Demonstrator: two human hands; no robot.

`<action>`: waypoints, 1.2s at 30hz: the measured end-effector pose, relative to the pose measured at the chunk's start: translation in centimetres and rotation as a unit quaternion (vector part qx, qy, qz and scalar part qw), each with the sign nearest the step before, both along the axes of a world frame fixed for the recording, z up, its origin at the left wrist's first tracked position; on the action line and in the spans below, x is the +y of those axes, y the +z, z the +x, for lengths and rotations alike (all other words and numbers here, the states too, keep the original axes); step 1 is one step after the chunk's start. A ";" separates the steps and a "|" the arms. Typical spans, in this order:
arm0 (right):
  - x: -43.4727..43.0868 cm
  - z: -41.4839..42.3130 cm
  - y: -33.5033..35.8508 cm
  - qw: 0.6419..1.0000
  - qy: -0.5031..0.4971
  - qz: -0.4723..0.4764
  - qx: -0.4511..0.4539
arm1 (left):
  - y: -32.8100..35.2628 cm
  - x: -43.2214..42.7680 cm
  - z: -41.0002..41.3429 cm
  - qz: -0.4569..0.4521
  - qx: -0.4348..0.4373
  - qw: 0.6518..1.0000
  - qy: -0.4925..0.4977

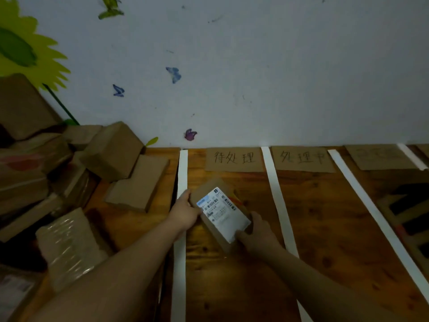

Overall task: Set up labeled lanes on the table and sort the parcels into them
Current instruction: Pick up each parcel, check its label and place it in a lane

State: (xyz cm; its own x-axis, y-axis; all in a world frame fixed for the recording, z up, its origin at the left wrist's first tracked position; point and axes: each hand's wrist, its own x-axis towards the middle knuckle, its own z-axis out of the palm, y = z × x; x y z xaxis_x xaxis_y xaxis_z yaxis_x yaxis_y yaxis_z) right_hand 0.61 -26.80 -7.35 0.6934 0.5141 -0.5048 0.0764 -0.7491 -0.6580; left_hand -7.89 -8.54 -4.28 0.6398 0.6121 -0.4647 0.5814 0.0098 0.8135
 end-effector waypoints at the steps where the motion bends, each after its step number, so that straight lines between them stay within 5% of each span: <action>1: 0.1 0.0 -0.3 1.000 0.013 -0.003 -0.001 | -0.6 -0.2 0.2 -0.012 0.001 0.999 0.030; 4: 0.0 -0.5 -0.1 0.996 0.083 0.015 -0.016 | -1.6 -1.7 -0.5 0.001 0.025 0.997 0.075; 11: 0.9 -2.2 -0.7 0.977 0.188 0.045 -0.095 | -2.5 -2.5 -5.1 0.183 0.063 0.963 -0.190; 22: 6.0 -0.9 0.2 0.969 0.199 -0.004 -0.148 | -0.4 2.3 -2.7 0.199 0.152 0.940 -0.231; 27: 9.8 0.3 5.9 0.946 0.224 -0.009 -0.234 | 4.1 6.8 -5.9 0.241 0.171 0.941 -0.164; 36: 20.3 -8.7 14.4 0.924 0.270 0.052 -0.267 | 14.1 17.4 -18.0 0.487 0.237 0.829 -0.141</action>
